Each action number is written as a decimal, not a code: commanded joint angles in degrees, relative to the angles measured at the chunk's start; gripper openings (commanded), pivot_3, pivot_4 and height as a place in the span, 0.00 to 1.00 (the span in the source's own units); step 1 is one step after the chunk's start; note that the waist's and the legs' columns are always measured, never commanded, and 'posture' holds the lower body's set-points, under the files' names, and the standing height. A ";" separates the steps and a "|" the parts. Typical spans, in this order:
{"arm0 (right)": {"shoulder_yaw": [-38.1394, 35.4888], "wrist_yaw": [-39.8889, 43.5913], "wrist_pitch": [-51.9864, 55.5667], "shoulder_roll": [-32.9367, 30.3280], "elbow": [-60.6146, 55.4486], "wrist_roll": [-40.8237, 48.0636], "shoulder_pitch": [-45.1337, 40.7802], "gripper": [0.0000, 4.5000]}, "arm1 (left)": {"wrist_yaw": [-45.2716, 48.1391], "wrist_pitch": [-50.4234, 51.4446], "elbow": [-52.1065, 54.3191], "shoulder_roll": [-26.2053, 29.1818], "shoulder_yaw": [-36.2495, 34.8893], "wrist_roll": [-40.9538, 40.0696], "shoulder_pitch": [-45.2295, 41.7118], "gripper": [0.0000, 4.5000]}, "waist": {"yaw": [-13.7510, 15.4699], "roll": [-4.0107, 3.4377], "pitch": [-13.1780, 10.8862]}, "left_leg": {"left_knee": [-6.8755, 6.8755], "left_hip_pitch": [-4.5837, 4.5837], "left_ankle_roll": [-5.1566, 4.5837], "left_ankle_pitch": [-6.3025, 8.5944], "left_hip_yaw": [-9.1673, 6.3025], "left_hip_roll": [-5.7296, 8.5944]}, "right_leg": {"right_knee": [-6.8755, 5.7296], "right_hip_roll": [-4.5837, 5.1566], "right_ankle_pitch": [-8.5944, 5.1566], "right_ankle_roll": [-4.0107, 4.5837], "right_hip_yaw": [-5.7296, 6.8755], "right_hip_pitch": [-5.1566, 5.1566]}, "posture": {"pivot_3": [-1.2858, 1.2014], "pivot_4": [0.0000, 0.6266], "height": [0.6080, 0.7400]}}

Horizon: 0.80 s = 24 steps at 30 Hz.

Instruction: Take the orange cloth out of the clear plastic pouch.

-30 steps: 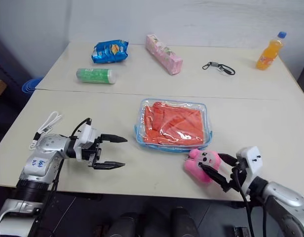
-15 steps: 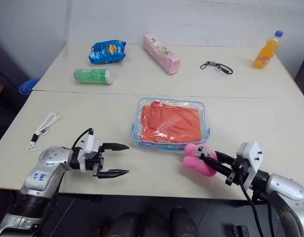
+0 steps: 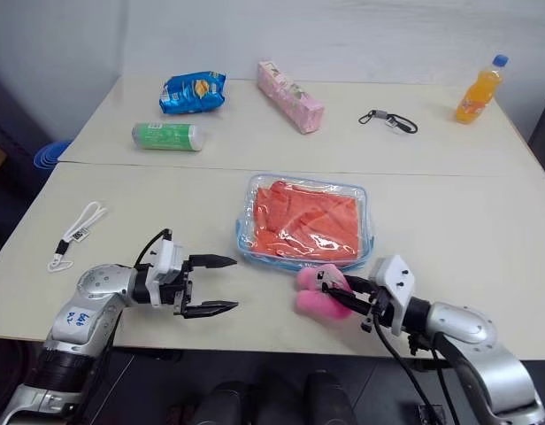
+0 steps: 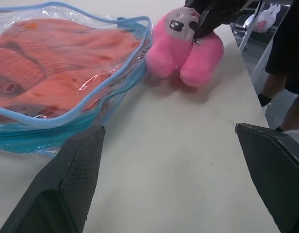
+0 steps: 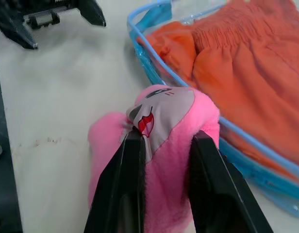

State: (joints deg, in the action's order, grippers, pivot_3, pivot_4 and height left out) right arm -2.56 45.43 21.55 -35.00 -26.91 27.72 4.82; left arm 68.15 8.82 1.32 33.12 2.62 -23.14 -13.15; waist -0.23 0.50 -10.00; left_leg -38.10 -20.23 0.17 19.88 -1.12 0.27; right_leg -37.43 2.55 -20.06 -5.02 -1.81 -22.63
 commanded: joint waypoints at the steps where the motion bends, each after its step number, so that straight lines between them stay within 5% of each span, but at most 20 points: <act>1: 0.32 0.83 -3.22 0.08 2.24 -1.85 -0.53 0.36 | 0.04 -0.30 0.56 -0.24 0.21 -0.28 -0.48 1.00 | 0.00 0.00 0.00 | 0.00 0.00 0.00 0.00 0.01 0.00 | 0.00 0.00 0.00 0.00 0.00 0.00 | 0.52 0.24 1.00; 10: -8.75 12.41 -6.42 -6.92 1.59 4.50 1.54 1.00 | 4.06 3.75 1.35 2.35 -0.51 -2.76 -0.37 1.00 | 0.08 0.01 -0.01 | 0.00 -0.01 -0.03 0.02 0.01 0.02 | 0.01 0.02 0.00 0.00 0.01 0.00 | 0.52 0.24 1.00; 16: -18.26 23.16 -10.78 -15.21 8.20 5.31 2.76 1.00 | 6.32 2.81 0.51 4.72 -3.23 -4.40 0.16 1.00 | -0.03 0.01 -0.03 | 0.03 -0.01 -0.05 0.03 0.01 0.00 | 0.07 0.01 0.00 0.00 0.01 0.03 | 0.52 0.24 1.00; 20: -11.35 24.32 -32.15 -16.06 24.69 -10.04 -7.71 1.00 | 6.61 1.43 2.51 2.80 -5.64 -7.65 -0.38 1.00 | -0.36 0.07 -0.06 | 0.00 0.10 -0.07 0.03 0.06 0.00 | 0.11 0.01 0.00 0.00 -0.01 0.14 | 0.52 0.24 1.00; 24: -3.81 25.13 -41.25 -13.04 35.17 -15.81 -18.40 1.00 | 6.99 3.54 4.54 3.45 -5.40 -8.74 -0.23 1.00 | -1.17 0.01 -0.10 | 0.02 0.09 0.01 -0.01 0.08 0.00 | -0.01 0.00 -0.01 0.01 -0.02 0.03 | 0.52 0.24 1.00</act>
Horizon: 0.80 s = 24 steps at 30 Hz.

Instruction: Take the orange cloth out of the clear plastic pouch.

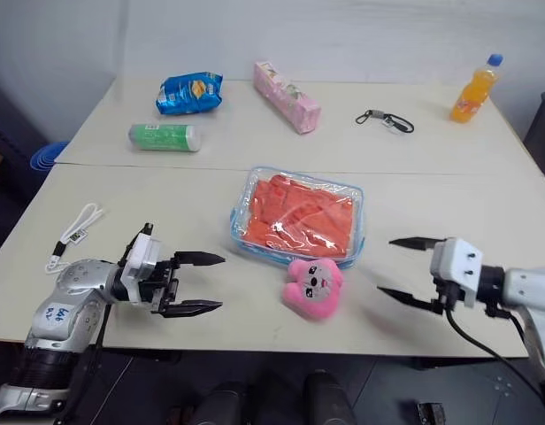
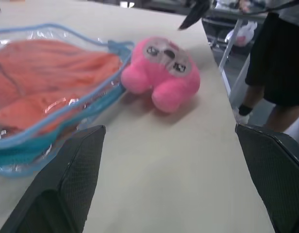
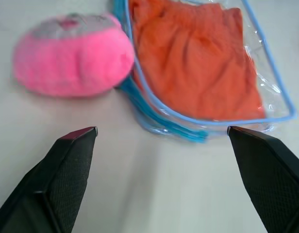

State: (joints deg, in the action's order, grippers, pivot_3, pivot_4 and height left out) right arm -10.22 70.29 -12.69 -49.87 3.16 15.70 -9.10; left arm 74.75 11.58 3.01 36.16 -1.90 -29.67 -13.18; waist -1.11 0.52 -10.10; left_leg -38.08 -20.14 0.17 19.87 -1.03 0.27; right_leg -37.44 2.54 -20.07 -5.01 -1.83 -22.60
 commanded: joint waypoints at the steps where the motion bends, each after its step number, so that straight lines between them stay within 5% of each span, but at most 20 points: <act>1: 5.72 -0.43 -10.37 2.85 8.17 -6.07 -7.12 1.00 | 0.41 0.73 3.15 0.27 -0.72 -2.25 -0.35 1.00 | -0.41 -0.01 -0.01 | 0.01 -0.03 0.07 -0.04 -0.02 -0.01 | -0.02 -0.01 0.00 0.00 0.02 -0.04 | 0.52 0.24 1.00; 4: 9.94 -1.29 -18.23 5.08 16.93 -10.68 -13.04 1.00 | 1.04 -0.38 3.28 0.02 0.17 -1.49 -1.06 1.00 | -0.55 -0.01 -0.01 | -0.01 -0.07 0.31 -0.17 0.03 -0.01 | -0.02 -0.01 0.00 0.00 0.00 -0.08 | 0.52 0.24 1.00; 7: 12.39 -3.17 -23.18 6.82 24.48 -13.52 -18.26 0.86 | 0.92 -0.64 2.61 -0.34 1.05 -0.88 -2.27 1.00 | -0.57 -0.02 -0.02 | -0.07 -0.09 0.30 -0.17 0.06 -0.01 | -0.02 0.00 0.00 0.00 -0.01 -0.08 | 0.52 0.24 1.00; 18: 15.88 2.21 -28.87 7.12 37.07 -12.04 -26.66 0.03 | -3.08 -4.97 -1.78 -5.74 7.62 6.36 -7.33 1.00 | -0.50 -0.02 -0.02 | -0.12 -0.10 0.31 -0.18 0.05 -0.01 | -0.08 0.00 0.00 0.00 0.01 -0.08 | 0.52 0.24 1.00; 24: 15.56 2.85 -29.40 7.12 40.06 -11.89 -28.78 0.01 | -6.34 -6.16 -5.50 -13.90 13.97 10.24 -12.23 1.00 | -0.40 -0.02 -0.02 | -0.20 -0.11 0.32 -0.18 0.05 -0.01 | -0.15 0.00 0.01 -0.01 0.01 -0.08 | 0.52 0.24 1.00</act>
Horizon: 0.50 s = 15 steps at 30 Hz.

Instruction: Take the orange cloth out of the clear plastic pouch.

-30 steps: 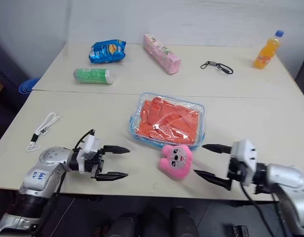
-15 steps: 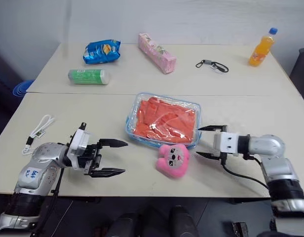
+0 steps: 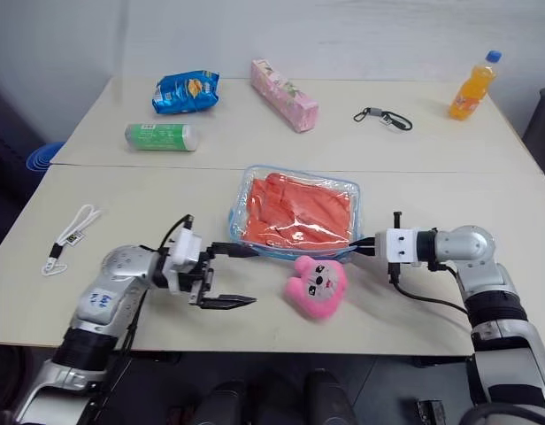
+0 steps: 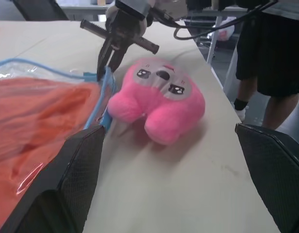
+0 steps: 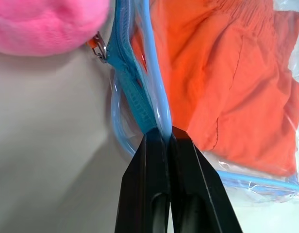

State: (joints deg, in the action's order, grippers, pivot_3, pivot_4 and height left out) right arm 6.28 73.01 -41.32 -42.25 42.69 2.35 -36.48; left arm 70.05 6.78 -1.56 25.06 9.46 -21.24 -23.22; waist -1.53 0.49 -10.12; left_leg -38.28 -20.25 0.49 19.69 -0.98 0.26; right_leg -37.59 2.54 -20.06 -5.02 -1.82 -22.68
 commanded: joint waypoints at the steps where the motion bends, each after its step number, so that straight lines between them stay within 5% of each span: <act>1: -0.89 0.17 -0.77 -0.38 0.85 1.41 -1.68 0.01 | -2.28 -2.05 -2.09 -4.18 3.65 2.96 -3.13 1.00 | 0.01 0.00 0.00 | -0.04 -0.01 0.00 0.00 0.01 0.00 | -0.02 0.00 0.00 0.00 0.00 0.00 | 0.52 0.24 1.00; 9: -0.70 0.09 0.67 0.53 1.41 1.57 -2.33 0.01 | -6.93 -6.20 -14.13 -12.14 12.28 14.12 -9.65 1.00 | 0.03 0.00 0.00 | -0.20 -0.02 0.03 -0.02 0.03 0.01 | -0.11 -0.04 0.00 -0.01 -0.02 0.00 | 0.52 0.24 1.00; 15: -0.91 -0.36 0.88 0.37 1.25 1.57 -1.47 0.00 | -9.06 -7.91 -16.47 -14.86 13.28 16.17 -9.98 0.68 | 0.06 0.00 0.00 | -0.28 -0.02 0.03 -0.02 0.02 -0.01 | -0.17 -0.04 0.00 -0.01 -0.03 -0.01 | 0.52 0.24 1.00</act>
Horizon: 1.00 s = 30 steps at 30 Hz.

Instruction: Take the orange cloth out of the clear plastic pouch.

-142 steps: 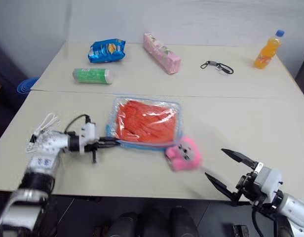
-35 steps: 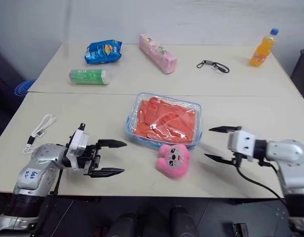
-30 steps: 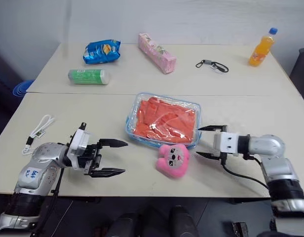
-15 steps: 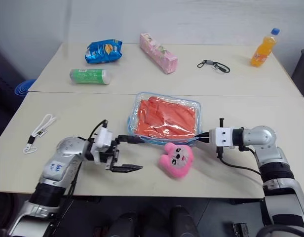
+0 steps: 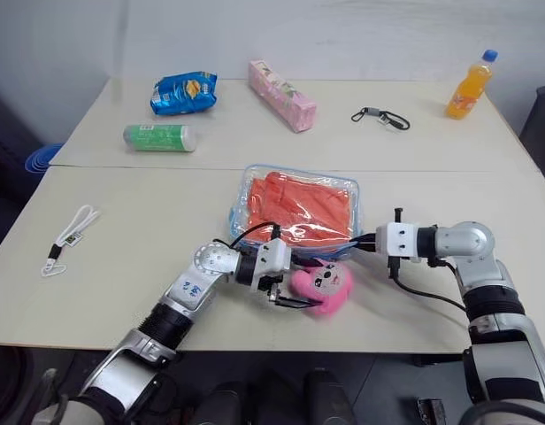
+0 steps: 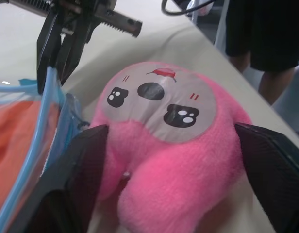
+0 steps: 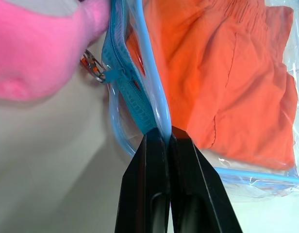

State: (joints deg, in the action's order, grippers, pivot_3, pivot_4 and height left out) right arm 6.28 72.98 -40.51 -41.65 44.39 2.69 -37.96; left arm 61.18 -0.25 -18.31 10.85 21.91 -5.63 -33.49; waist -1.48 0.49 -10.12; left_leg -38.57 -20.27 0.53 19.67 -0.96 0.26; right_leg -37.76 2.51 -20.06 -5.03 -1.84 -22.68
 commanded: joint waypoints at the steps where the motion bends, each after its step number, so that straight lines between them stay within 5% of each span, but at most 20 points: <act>1: -1.01 -0.20 0.09 -0.40 -0.58 1.39 0.31 0.00 | 0.51 -1.26 0.82 -0.33 0.74 0.25 0.75 0.61 | 0.02 0.00 0.00 | -0.05 -0.02 0.00 0.00 0.00 0.00 | 0.00 0.00 0.00 0.00 0.00 0.00 | 0.52 0.24 1.00; 11: -1.29 4.27 -0.50 -1.91 -0.42 3.91 1.03 0.00 | 8.50 1.31 6.68 8.70 -7.88 -9.91 5.57 0.01 | -0.21 0.00 0.00 | -0.06 -0.01 0.00 0.00 -0.03 -0.02 | -0.01 0.00 0.00 0.00 0.01 0.01 | 0.52 0.24 1.00; 24: -2.45 15.06 -4.86 -6.73 -1.35 10.61 2.64 0.00 | 15.13 14.49 -2.32 29.39 -24.81 -19.01 3.34 0.00 | -0.07 -0.03 -0.03 | -0.02 -0.04 -0.04 0.03 -0.09 -0.02 | 0.05 0.05 0.00 0.00 0.11 0.02 | 0.52 0.24 1.00; 30: -2.34 17.70 -5.75 -7.95 -2.34 13.25 3.55 0.00 | 10.98 14.53 -18.26 31.34 -28.63 -17.47 -4.48 0.00 | -0.11 -0.04 -0.03 | -0.02 -0.05 -0.05 0.04 -0.10 -0.01 | 0.04 0.06 0.00 0.00 0.14 0.01 | 0.52 0.24 1.00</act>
State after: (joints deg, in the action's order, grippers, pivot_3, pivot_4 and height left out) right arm 5.91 87.04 -46.06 -47.09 42.95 14.08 -34.99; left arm 75.69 15.02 -30.60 41.17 -2.50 -23.78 -35.27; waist -1.59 0.45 -10.15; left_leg -38.59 -20.32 0.48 19.71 -1.06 0.25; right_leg -37.74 2.57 -20.06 -5.04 -1.70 -22.68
